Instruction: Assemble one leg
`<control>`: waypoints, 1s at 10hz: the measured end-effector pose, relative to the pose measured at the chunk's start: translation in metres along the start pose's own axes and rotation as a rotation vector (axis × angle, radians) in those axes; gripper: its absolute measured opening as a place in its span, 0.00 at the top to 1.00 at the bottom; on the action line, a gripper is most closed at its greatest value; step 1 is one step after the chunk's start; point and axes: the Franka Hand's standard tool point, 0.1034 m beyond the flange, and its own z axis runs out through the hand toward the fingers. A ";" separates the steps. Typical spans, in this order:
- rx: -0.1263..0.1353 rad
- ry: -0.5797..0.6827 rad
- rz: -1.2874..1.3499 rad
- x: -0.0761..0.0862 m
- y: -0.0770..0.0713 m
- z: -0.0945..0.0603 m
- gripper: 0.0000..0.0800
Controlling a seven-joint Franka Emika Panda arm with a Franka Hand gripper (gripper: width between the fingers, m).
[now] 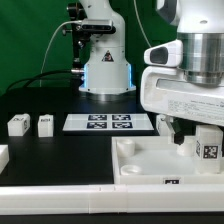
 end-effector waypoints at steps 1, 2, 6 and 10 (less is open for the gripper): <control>0.000 0.000 -0.060 0.000 0.000 0.000 0.19; -0.015 0.008 -0.241 0.001 0.001 -0.001 0.19; -0.039 0.017 -0.714 0.006 0.004 -0.002 0.19; -0.037 0.023 -0.732 0.008 0.001 -0.004 0.22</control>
Offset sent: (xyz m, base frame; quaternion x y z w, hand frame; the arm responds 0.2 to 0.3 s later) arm -0.0017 -0.0026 0.0081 -0.0179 -0.0116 -0.3395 0.9404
